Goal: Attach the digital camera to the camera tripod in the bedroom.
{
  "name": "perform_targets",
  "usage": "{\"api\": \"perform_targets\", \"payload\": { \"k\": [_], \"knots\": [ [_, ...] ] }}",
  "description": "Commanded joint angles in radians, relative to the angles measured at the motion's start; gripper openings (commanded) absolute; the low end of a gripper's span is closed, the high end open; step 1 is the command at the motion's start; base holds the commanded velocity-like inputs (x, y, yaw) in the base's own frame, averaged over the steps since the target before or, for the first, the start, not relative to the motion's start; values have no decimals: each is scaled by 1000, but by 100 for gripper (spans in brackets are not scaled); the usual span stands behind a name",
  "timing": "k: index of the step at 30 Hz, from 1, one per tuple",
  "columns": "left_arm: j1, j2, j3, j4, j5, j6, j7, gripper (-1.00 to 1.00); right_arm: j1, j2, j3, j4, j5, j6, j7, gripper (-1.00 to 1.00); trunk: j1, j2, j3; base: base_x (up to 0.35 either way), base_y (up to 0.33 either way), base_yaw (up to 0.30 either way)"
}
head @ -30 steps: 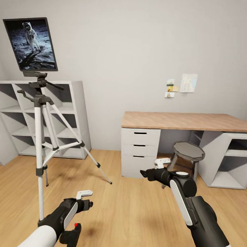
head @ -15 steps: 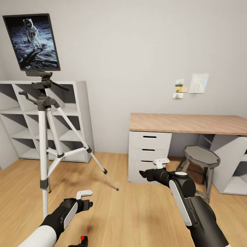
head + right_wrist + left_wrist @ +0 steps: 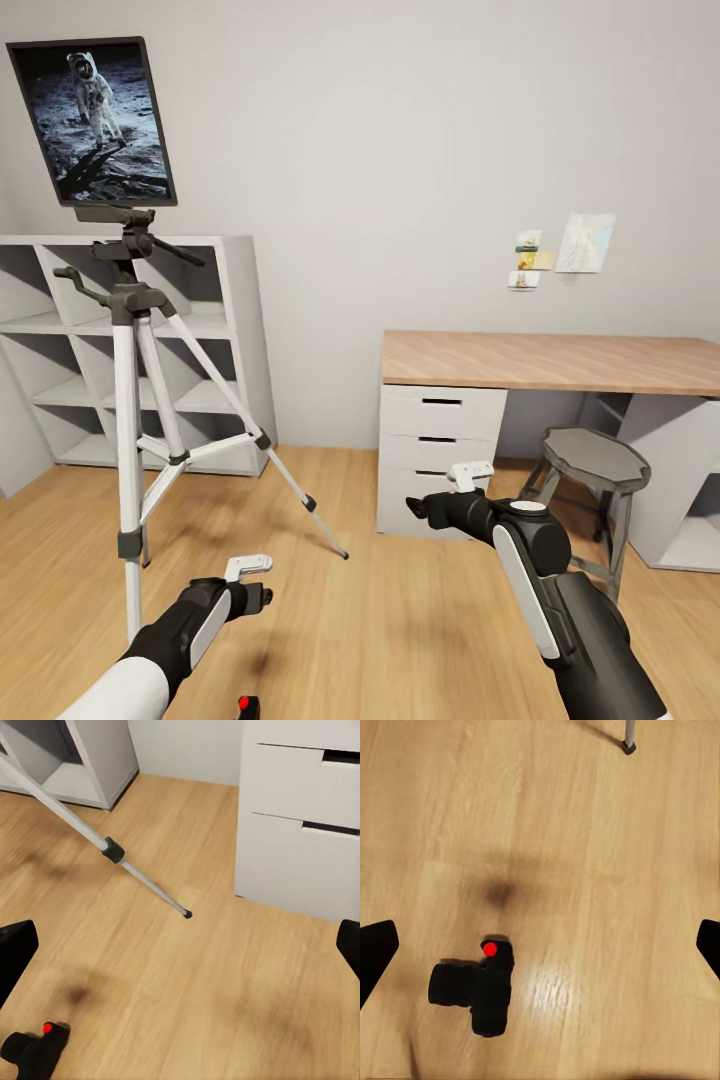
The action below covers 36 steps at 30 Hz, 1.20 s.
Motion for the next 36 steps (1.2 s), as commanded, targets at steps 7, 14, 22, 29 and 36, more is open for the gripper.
{"api": "perform_targets", "payload": {
  "k": [7, 14, 22, 29, 36],
  "knots": [
    [0, -1, -8, -2, 19, 4, 48, 100, 1, -1, 1, -1, -3, 4, 0, 100, 8, -14, -7, 4, 4, 0],
    [0, -2, -9, -1, 20, 4, 55, 100, 2, -1, 0, -1, -3, 3, 0, 100, 34, -63, -29, 0, 0, 0],
    [0, -2, -8, 1, 20, 6, 58, 100, 1, 0, 1, -1, -3, 9, 1, 100, 65, -119, -54, 0, 0, 0],
    [0, -1, -8, 6, 20, 6, 59, 100, 1, 1, 2, -1, -3, 10, 1, 100, 92, -168, -76, 0, 0, 0],
    [0, -3, -9, 15, 17, 4, 59, 100, 0, 1, 1, -1, -3, 10, 1, 100, 119, -217, -98, 0, 0, 0]
  ]
}}
